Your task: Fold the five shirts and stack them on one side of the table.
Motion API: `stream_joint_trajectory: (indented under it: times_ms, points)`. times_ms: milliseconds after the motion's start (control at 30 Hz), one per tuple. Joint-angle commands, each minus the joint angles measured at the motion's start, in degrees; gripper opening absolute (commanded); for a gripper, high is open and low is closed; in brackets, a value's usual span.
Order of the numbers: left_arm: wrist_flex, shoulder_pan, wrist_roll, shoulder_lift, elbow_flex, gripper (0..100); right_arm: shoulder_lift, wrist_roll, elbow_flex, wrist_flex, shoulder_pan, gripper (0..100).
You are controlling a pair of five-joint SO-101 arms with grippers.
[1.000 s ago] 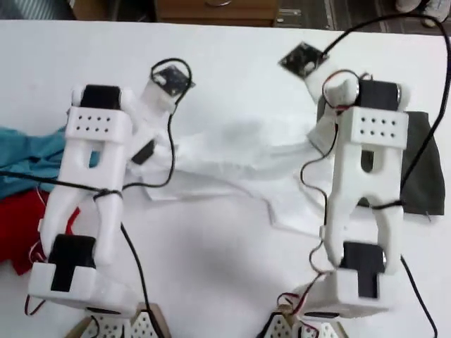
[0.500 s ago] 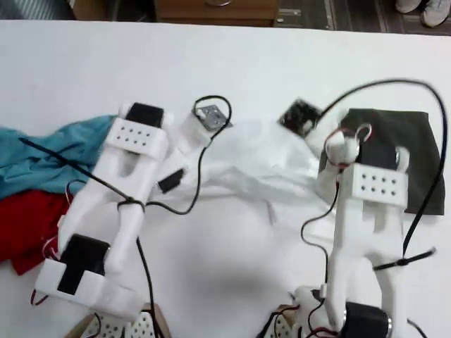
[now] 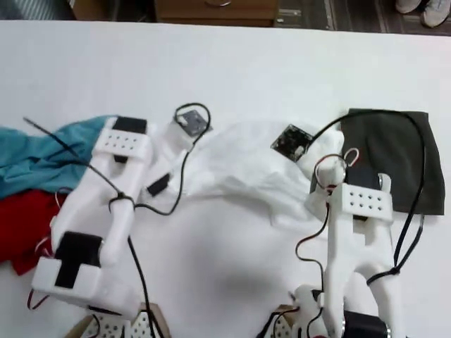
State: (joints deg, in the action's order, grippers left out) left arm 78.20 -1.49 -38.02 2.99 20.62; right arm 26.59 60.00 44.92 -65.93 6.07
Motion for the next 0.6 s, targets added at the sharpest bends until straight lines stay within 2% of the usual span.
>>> stream_joint_trajectory:
  times_ms: [0, 333, 567]
  points:
    - [-0.7, 1.0, -1.1, 3.3, -0.1, 2, 1.9, 0.4, 0.3, 0.9, 0.5, 2.1]
    - [-1.4, 2.4, -0.5, 7.7, -5.9, 2, 2.4, 0.2, 0.3, 0.9, 0.6, 2.1]
    - [8.9, 3.2, -0.1, 7.6, -19.2, 2, 6.6, 0.0, -11.0, 1.4, 1.5, 2.0]
